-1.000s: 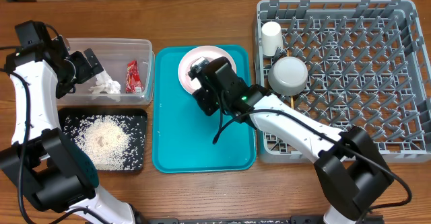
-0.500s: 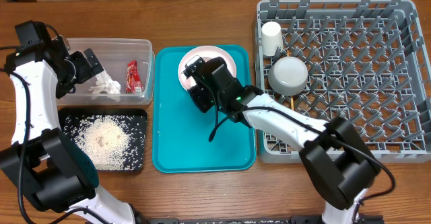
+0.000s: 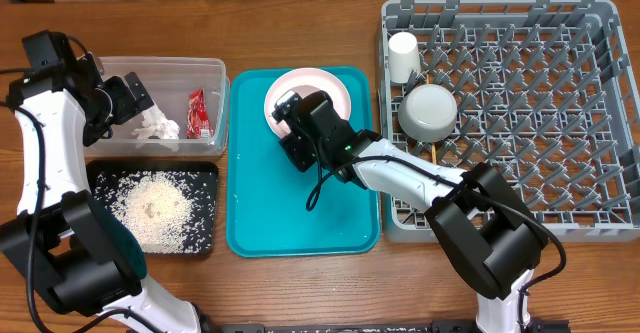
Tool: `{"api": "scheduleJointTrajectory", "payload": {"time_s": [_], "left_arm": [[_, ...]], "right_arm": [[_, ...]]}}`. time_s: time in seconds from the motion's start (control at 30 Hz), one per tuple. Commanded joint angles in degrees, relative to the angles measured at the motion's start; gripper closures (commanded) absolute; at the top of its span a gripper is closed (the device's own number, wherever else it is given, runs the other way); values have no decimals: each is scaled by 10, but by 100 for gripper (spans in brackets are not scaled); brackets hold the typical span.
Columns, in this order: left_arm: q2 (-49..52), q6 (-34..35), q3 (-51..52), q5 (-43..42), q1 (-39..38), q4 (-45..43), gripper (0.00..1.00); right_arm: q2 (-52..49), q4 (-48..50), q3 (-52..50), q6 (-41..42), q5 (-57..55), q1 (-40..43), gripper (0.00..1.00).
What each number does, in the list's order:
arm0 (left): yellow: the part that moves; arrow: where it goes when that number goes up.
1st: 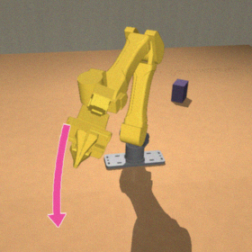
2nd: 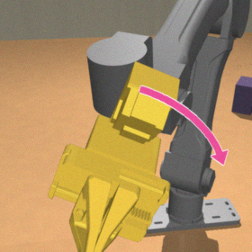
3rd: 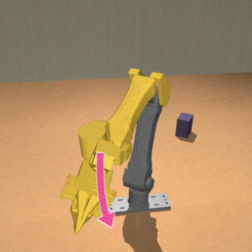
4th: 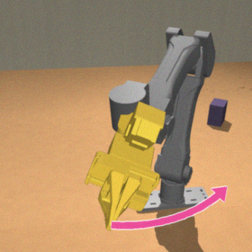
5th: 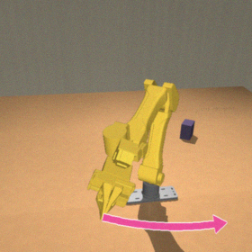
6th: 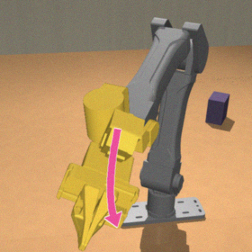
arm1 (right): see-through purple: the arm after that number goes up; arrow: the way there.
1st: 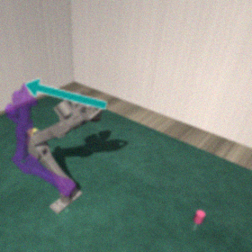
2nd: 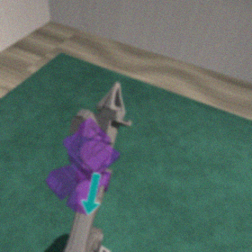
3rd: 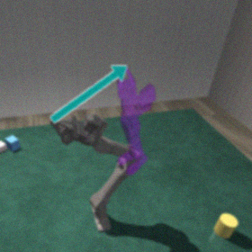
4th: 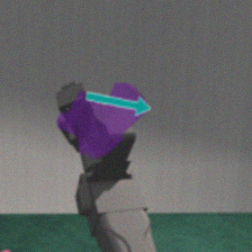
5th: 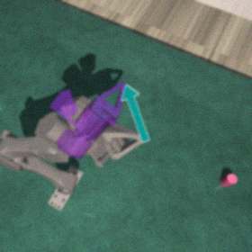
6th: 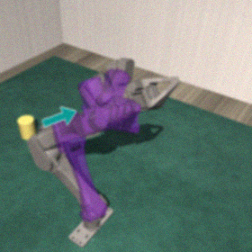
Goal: Sort waste into correct bins and load items into the dishwasher
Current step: 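Lower right gripper onto pink plate rim and grasp it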
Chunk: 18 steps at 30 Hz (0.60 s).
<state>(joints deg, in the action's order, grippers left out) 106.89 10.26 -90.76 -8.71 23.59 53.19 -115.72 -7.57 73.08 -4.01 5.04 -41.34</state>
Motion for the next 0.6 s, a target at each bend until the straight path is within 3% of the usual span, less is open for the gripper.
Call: {"api": "scheduleJointTrajectory", "payload": {"time_s": [0.0, 0.3, 0.57], "left_arm": [[-19, -11, -9, 3, -7, 1, 0], [-19, -11, -9, 3, -7, 1, 0], [-19, -11, -9, 3, -7, 1, 0]], "right_arm": [[-2, -8, 11, -40, -6, -2, 55], [-2, 1, 11, -41, -43, -2, 55], [-2, 15, 11, -114, -45, -2, 57]]}}
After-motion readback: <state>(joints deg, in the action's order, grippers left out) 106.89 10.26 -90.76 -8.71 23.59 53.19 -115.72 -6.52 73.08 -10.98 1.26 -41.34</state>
